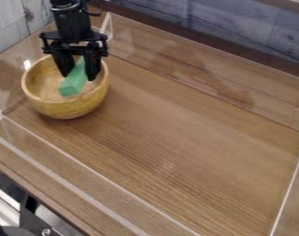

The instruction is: Move green stick from inside the wooden bowl to the table next to it

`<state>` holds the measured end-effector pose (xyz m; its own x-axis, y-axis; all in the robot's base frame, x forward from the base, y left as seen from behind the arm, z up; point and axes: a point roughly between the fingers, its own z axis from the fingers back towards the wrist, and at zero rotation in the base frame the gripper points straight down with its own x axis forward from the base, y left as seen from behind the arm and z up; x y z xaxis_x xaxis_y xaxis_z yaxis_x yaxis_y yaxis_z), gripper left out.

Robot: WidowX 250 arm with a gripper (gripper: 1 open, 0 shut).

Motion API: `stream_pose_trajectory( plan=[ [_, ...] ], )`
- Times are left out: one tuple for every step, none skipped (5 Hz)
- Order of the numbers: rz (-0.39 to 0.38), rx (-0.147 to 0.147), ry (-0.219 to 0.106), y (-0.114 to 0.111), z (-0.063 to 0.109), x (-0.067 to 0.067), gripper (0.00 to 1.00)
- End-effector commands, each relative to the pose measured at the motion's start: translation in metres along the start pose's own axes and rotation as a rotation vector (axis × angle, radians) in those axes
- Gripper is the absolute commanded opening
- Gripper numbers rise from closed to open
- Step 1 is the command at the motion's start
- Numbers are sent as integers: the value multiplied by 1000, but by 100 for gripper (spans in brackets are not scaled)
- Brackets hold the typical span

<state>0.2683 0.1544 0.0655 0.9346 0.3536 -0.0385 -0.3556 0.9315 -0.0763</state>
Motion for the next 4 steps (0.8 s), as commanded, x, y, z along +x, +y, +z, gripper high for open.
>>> stream_pose_trajectory(
  plan=[
    [2, 13, -94, -7, 30, 11, 0],
    [-2, 9, -88, -16, 31, 9, 0],
    [-7, 8, -83, -21, 30, 8, 0],
    [-14, 9, -79, -27, 28, 6, 0]
  ],
)
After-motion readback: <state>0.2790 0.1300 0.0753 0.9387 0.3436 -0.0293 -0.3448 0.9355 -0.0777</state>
